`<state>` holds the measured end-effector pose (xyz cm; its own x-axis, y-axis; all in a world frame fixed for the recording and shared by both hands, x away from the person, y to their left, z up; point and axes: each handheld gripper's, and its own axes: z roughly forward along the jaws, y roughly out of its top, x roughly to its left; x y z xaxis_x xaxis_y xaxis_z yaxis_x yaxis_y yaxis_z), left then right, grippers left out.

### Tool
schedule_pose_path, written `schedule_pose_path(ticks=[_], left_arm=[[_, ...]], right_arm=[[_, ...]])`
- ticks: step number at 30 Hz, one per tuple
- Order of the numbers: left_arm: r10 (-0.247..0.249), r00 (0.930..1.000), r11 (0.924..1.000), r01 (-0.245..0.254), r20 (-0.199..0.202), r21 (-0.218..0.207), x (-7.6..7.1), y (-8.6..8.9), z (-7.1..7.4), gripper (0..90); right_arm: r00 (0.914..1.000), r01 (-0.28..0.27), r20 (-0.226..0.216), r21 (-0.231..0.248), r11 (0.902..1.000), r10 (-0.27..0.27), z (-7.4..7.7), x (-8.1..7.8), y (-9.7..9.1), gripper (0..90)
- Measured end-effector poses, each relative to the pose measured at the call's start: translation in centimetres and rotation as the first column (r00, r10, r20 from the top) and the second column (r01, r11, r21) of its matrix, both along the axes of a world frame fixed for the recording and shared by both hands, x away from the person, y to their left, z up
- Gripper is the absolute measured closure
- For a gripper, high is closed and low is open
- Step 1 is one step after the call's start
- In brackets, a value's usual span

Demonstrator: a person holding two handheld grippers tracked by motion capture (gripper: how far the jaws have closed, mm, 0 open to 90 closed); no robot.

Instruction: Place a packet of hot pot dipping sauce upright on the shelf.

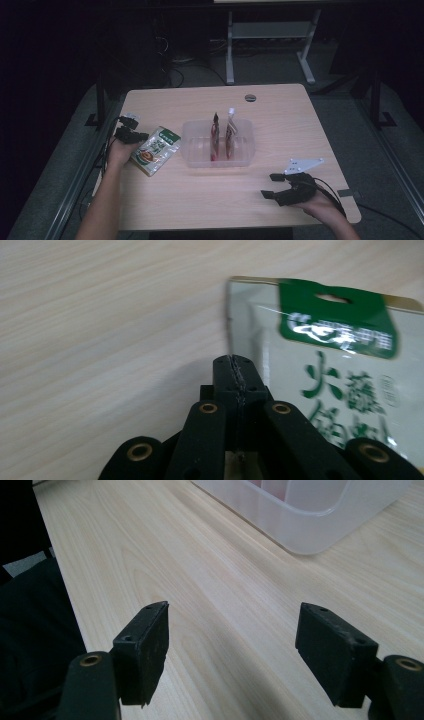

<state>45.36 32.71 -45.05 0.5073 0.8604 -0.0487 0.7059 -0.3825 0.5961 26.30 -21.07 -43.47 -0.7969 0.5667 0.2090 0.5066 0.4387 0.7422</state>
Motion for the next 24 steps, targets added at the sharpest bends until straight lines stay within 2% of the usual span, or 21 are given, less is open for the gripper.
schedule_pose_path(ticks=[1,2,3,6,7,8,10,15,16,17,18,19,20,21,24], left_arm=[[-0.026,0.9997,0.9996,0.026,0.002,0.008,-0.2,-0.2,0.2,89.8],[-0.026,0.9997,0.9996,0.026,0.002,0.008,-0.2,-0.2,0.2,89.8],[-0.06,0.9982,0.9982,0.06,0.001,-0.001,-0.4,-0.4,0.3,89.8],[-0.086,0.9963,0.9963,0.086,-0.004,0.008,-0.6,-0.7,0.3,89.8],[-0.119,0.9928,0.9928,0.119,0.004,0.008,-0.9,-1.0,0.2,89.8],[-0.119,0.9928,0.9928,0.119,0.004,0.008,-0.9,-1.0,0.2,89.8],[-0.163,0.9867,0.9867,0.163,-0.003,0.001,-1.3,-1.3,0.1,89.8],[-0.193,0.9811,0.9812,0.193,-0.011,-0.012,-1.7,-1.5,-0.1,89.8],[-0.219,0.9754,0.9757,0.219,-0.021,-0.002,-1.9,-1.5,-0.1,89.8],[-0.219,0.9754,0.9757,0.219,-0.021,-0.002,-1.9,-1.5,-0.1,89.8],[-0.235,0.9715,0.9718,0.236,-0.026,0.007,-2.0,-1.4,-0.1,89.8],[-0.242,0.97,0.9704,0.242,-0.027,-0.002,-2.2,-1.5,-0.1,89.8],[-0.262,0.9644,0.965,0.262,-0.037,0.004,-2.6,-1.7,0.0,89.9],[-0.262,0.9644,0.965,0.262,-0.037,0.004,-2.6,-1.7,0.0,89.9],[-0.298,0.9535,0.9537,0.299,-0.046,0.03,-3.2,-2.0,0.3,89.9]], right_arm=[[1.0,0.0,-0.002,0.001,1.0,0.0,0.0,0.0,0.0,29.2],[1.0,0.001,-0.003,0.0,1.0,-0.001,0.0,0.0,0.0,29.2],[1.0,0.002,-0.005,-0.001,1.0,-0.002,0.0,0.0,0.0,29.3],[1.0,-0.002,-0.002,-0.004,1.0,0.002,0.0,0.0,0.1,29.3],[1.0,-0.001,-0.001,-0.001,1.0,0.001,0.0,0.0,0.2,29.3],[1.0,-0.003,-0.001,-0.003,1.0,0.003,0.0,0.0,0.2,29.3],[1.0,-0.001,-0.005,-0.002,1.0,0.001,0.0,0.0,0.2,29.3],[1.0,-0.004,-0.001,-0.003,1.0,0.004,0.0,0.0,0.1,29.3],[1.0,-0.004,0.001,-0.003,1.0,0.004,0.0,0.0,0.1,29.3],[1.0,-0.004,0.001,-0.003,1.0,0.004,0.0,0.0,0.1,29.3],[1.0,-0.005,0.004,0.002,1.0,0.005,0.0,0.0,0.1,29.4],[1.0,-0.005,0.004,0.002,1.0,0.005,0.0,0.0,0.1,29.3],[1.0,-0.004,0.002,0.0,1.0,0.004,0.0,0.0,0.1,29.4],[1.0,-0.005,0.002,-0.004,1.0,0.005,0.0,0.0,0.1,29.3],[1.0,-0.007,0.002,-0.002,1.0,0.007,0.1,-0.1,0.2,29.3]])
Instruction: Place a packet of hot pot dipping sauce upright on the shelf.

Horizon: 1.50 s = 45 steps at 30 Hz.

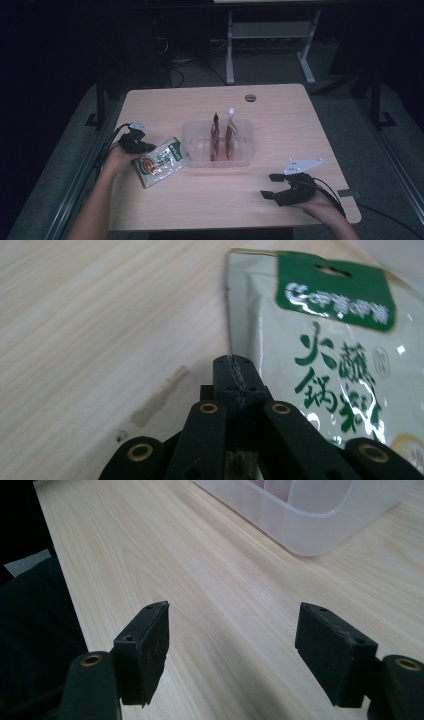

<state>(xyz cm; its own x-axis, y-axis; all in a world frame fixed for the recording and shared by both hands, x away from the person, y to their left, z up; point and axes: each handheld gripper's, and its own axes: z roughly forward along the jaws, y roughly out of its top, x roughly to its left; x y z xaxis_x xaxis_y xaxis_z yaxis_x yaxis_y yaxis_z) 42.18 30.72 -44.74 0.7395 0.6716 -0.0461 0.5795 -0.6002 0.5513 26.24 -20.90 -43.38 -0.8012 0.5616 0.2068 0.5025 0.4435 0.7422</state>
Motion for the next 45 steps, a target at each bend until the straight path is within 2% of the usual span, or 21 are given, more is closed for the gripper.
schedule_pose_path(ticks=[2,3,8,9,10,12,13,16,18,19,20,22,25,28,29,31,35,41,43,45], left_arm=[[-0.022,0.9998,0.9997,0.022,0.0,0.007,-0.5,-0.2,0.1,89.9],[-0.041,0.9991,0.9991,0.041,-0.013,0.014,-0.9,-0.3,0.0,89.9],[-0.051,0.9983,0.9985,0.052,-0.029,0.021,-1.6,-0.2,0.2,89.8],[-0.037,0.9993,0.9991,0.037,-0.011,0.023,-1.6,0.0,0.6,89.8],[-0.037,0.9993,0.9991,0.037,-0.011,0.023,-1.6,0.0,0.6,89.8],[0.005,0.9999,0.9996,-0.004,0.016,-0.029,-1.3,0.1,1.2,89.8],[0.025,0.9991,0.9972,-0.023,0.034,-0.072,-0.8,-0.3,1.8,89.8],[0.026,0.9988,0.9964,-0.022,0.041,-0.081,-0.4,-1.2,2.0,89.7],[0.006,0.999,0.996,-0.002,0.044,-0.09,0.3,-3.0,1.7,89.7],[0.006,0.999,0.996,-0.002,0.044,-0.09,0.3,-3.0,1.7,89.7],[-0.013,0.999,0.9951,0.017,0.043,-0.097,0.4,-4.3,1.5,89.7],[-0.029,0.9983,0.9956,0.033,0.05,-0.087,0.6,-5.4,1.3,89.7],[-0.03,0.9983,0.9943,0.035,0.05,-0.101,0.9,-6.7,0.9,89.7],[-0.032,0.9987,0.9949,0.035,0.04,-0.095,1.1,-7.2,0.5,89.7],[-0.027,0.9994,0.9951,0.029,0.02,-0.095,1.2,-7.7,0.0,89.7],[-0.032,0.9994,0.9959,0.033,0.012,-0.084,1.1,-8.1,-0.3,89.8],[-0.041,0.999,0.9968,0.042,0.016,-0.068,1.1,-8.6,-0.5,89.8],[-0.026,0.9995,0.9963,0.027,0.02,-0.082,1.2,-9.0,-0.9,89.8],[-0.032,0.9995,0.9949,0.032,0.0,-0.096,1.1,-9.0,-1.1,89.9],[-0.037,0.9993,0.9959,0.037,-0.003,-0.083,0.8,-8.7,-1.0,89.9]], right_arm=[[1.0,-0.001,0.001,0.0,1.0,0.001,0.0,0.0,0.0,29.3],[1.0,-0.001,0.003,0.0,1.0,0.001,0.0,0.0,0.0,29.3],[1.0,0.001,0.008,0.001,1.0,-0.001,0.1,0.0,0.1,29.3],[1.0,0.0,0.009,0.0,1.0,0.0,0.1,0.0,0.1,29.3],[1.0,0.0,0.009,0.003,1.0,0.0,0.1,0.0,0.1,29.3],[1.0,0.0,0.009,0.001,1.0,0.0,0.1,0.0,0.1,29.4],[1.0,0.0,0.002,-0.001,1.0,0.0,0.0,0.1,0.2,29.3],[1.0,-0.006,0.001,-0.004,1.0,0.006,0.0,0.2,0.3,29.3],[1.0,-0.006,0.0,-0.002,1.0,0.006,0.0,0.2,0.3,29.3],[1.0,-0.006,-0.002,-0.005,1.0,0.006,-0.1,0.2,0.3,29.4],[1.0,-0.007,0.002,-0.005,1.0,0.007,-0.1,0.2,0.2,29.3],[1.0,-0.006,0.004,-0.006,1.0,0.006,-0.1,0.2,0.1,29.3],[1.0,-0.004,0.001,-0.003,1.0,0.004,0.0,0.2,0.1,29.3],[1.0,-0.004,0.001,-0.004,1.0,0.004,0.0,0.2,0.0,29.3],[1.0,-0.006,0.001,-0.004,1.0,0.006,0.0,0.1,0.1,29.3],[1.0,-0.008,0.003,-0.005,1.0,0.008,0.0,0.1,0.1,29.4],[1.0,-0.006,0.005,-0.004,1.0,0.006,-0.1,0.2,0.2,29.3],[1.0,-0.006,0.005,-0.012,0.9999,0.006,0.0,0.1,0.2,29.4],[1.0,-0.006,0.006,-0.016,0.9999,0.007,-0.1,0.1,0.2,29.3],[0.9999,-0.008,0.007,-0.018,0.9998,0.008,0.0,0.1,0.2,29.3]])
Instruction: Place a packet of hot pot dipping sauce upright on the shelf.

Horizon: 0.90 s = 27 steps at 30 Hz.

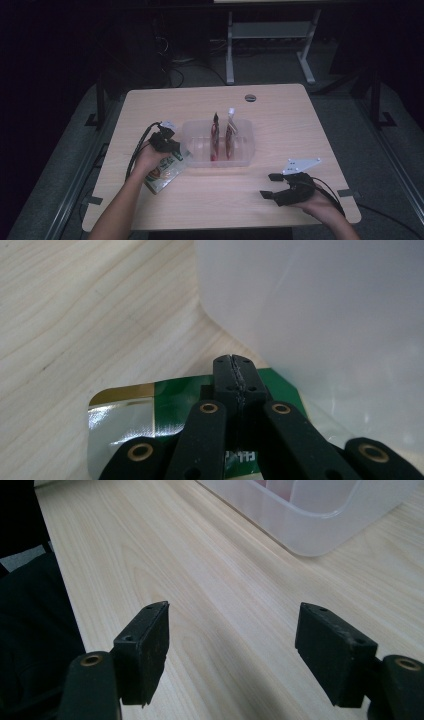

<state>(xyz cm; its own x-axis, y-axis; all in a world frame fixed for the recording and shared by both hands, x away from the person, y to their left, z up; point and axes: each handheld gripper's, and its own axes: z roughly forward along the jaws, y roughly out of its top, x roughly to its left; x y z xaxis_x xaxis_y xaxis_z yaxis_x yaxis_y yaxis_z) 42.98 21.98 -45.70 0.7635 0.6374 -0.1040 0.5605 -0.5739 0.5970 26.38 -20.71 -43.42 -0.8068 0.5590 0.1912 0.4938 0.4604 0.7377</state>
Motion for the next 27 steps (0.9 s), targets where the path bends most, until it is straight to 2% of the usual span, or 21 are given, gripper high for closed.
schedule_pose_path(ticks=[7,8,11,12,14,16,17,20,22,23,26,27], left_arm=[[-0.006,0.9999,1.0,0.006,-0.01,0.005,-0.9,1.0,0.1,90.0],[-0.003,0.9999,1.0,0.003,-0.015,-0.007,-1.2,1.2,0.1,90.0],[-0.04,0.9986,0.9992,0.04,-0.034,0.002,-2.9,1.6,0.2,90.0],[-0.04,0.9986,0.9992,0.04,-0.034,0.002,-2.9,1.6,0.2,90.0],[-0.068,0.9969,0.9976,0.069,-0.038,0.012,-3.8,1.5,0.3,90.0],[-0.123,0.9911,0.9916,0.125,-0.05,0.034,-5.1,1.3,0.6,89.9],[-0.139,0.989,0.9896,0.141,-0.05,0.03,-5.5,1.3,0.6,89.9],[-0.14,0.9892,0.99,0.141,-0.043,0.007,-6.1,1.6,1.0,89.9],[-0.115,0.9933,0.9931,0.115,-0.006,-0.022,-6.2,2.6,1.8,89.9],[-0.087,0.9962,0.9958,0.087,0.012,-0.029,-6.2,3.3,2.2,89.9],[-0.019,0.9984,0.9997,0.018,0.054,0.019,-5.9,6.0,3.1,89.9],[0.009,0.9981,0.9998,-0.01,0.06,0.019,-5.8,6.9,3.0,89.9]], right_arm=[[1.0,-0.001,0.004,-0.001,1.0,0.001,0.0,-0.1,0.0,29.4],[1.0,0.0,0.004,-0.002,1.0,0.0,0.1,-0.1,0.0,29.3],[1.0,-0.001,0.009,0.002,1.0,0.001,0.1,0.0,0.0,29.3],[1.0,-0.001,0.009,0.002,1.0,0.001,0.1,0.0,0.0,29.3],[1.0,0.001,0.004,-0.001,1.0,-0.001,0.1,0.0,0.0,29.3],[1.0,-0.004,0.008,-0.003,1.0,0.004,0.0,0.0,0.1,29.4],[1.0,-0.005,0.008,-0.004,1.0,0.005,0.0,0.0,0.1,29.3],[1.0,-0.005,0.007,-0.004,1.0,0.005,0.0,0.0,0.1,29.3],[1.0,-0.003,0.006,-0.004,1.0,0.003,0.1,0.0,0.1,29.3],[1.0,-0.003,0.006,-0.004,1.0,0.003,0.1,0.0,0.1,29.3],[1.0,-0.004,0.008,-0.001,1.0,0.004,0.1,0.0,0.1,29.4],[1.0,-0.004,0.005,-0.004,1.0,0.004,0.0,0.0,0.2,29.3]])
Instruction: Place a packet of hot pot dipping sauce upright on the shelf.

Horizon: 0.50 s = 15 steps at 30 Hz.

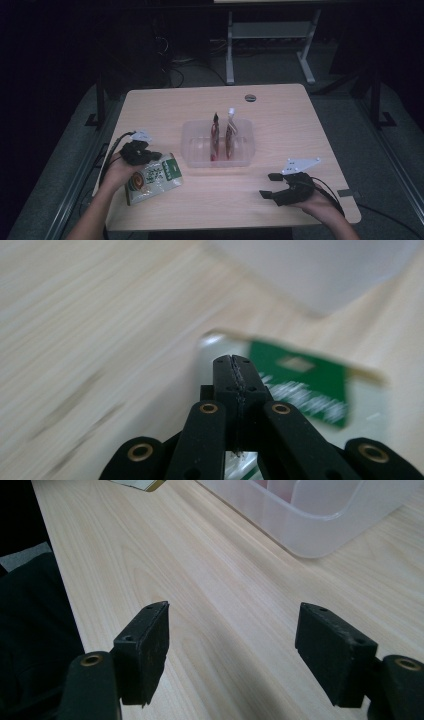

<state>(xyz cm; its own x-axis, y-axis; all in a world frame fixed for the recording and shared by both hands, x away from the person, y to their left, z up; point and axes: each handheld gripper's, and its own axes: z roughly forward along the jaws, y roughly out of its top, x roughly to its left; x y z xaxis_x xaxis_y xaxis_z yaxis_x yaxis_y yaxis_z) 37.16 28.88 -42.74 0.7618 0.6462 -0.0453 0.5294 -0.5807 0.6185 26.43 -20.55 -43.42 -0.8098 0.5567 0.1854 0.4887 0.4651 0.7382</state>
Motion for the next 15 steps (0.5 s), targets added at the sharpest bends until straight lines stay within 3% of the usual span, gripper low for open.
schedule_pose_path(ticks=[4,6,11,12,15], left_arm=[[0.083,0.9964,0.9962,-0.083,-0.016,0.029,0.4,4.0,-0.9,89.9],[0.085,0.9957,0.9962,-0.084,-0.037,0.024,0.2,5.1,-1.2,89.8],[0.05,0.9958,0.9983,-0.052,-0.076,-0.027,-0.6,5.7,-1.9,89.8],[0.038,0.9959,0.999,-0.04,-0.082,-0.021,-0.8,5.7,-2.0,89.9],[0.039,0.9938,0.9971,-0.045,-0.105,-0.061,-1.2,5.3,-2.4,89.9]], right_arm=[[1.0,-0.002,-0.001,-0.002,1.0,0.002,0.0,0.0,0.1,29.3],[1.0,-0.002,0.002,-0.001,1.0,0.002,0.0,0.0,0.1,29.3],[1.0,-0.001,-0.005,-0.004,1.0,0.001,-0.1,0.1,0.1,29.3],[1.0,-0.003,-0.006,-0.006,1.0,0.003,-0.2,0.1,0.2,29.3],[1.0,-0.005,-0.003,-0.009,0.9999,0.005,-0.1,0.0,0.3,29.3]])
